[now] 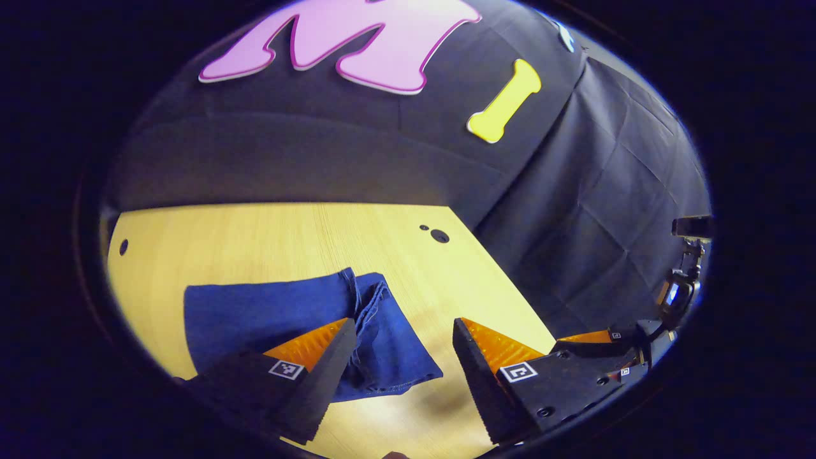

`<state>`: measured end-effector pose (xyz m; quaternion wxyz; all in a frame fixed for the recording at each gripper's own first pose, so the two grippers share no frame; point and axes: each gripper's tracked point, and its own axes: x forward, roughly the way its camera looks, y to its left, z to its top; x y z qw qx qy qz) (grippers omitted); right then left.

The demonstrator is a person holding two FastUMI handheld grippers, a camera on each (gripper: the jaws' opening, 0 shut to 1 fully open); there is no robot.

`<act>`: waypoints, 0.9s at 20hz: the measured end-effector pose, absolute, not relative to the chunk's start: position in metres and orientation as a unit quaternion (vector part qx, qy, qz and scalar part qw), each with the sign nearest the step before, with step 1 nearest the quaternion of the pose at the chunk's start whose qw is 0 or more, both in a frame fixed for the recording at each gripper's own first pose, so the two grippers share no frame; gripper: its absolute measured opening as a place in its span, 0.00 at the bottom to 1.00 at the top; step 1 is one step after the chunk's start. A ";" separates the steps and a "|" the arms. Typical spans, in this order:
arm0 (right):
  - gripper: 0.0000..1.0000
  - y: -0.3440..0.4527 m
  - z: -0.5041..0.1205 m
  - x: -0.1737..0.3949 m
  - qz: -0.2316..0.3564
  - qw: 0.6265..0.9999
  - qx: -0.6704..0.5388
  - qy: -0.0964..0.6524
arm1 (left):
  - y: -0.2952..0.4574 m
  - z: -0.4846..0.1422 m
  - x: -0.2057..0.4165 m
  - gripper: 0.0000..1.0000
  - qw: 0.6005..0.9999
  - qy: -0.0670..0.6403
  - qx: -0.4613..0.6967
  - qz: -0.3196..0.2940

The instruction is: Grasp the waist and the cuffs of the jeans and fold them to make the two legs overlap; first hold the waist and fold one-third of the jeans toward the cuffs, then hold the cuffs and fold the remaining one-third in the same direction to finish folding.

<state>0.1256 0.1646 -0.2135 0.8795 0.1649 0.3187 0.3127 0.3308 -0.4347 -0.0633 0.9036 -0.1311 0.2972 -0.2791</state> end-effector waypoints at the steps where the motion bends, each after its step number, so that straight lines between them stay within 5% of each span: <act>1: 0.82 0.164 -0.202 0.120 0.313 0.885 0.157 0.306 | -0.423 -0.051 0.318 0.95 0.916 0.269 -0.116 -0.273; 11: 0.87 0.151 -0.054 0.036 0.260 0.944 0.134 0.152 | -0.288 0.046 0.119 0.96 0.980 0.098 -0.105 -0.140; 18: 0.93 0.140 0.010 -0.014 0.227 0.962 0.131 0.080 | -0.249 0.074 0.055 0.96 0.994 0.018 -0.077 -0.079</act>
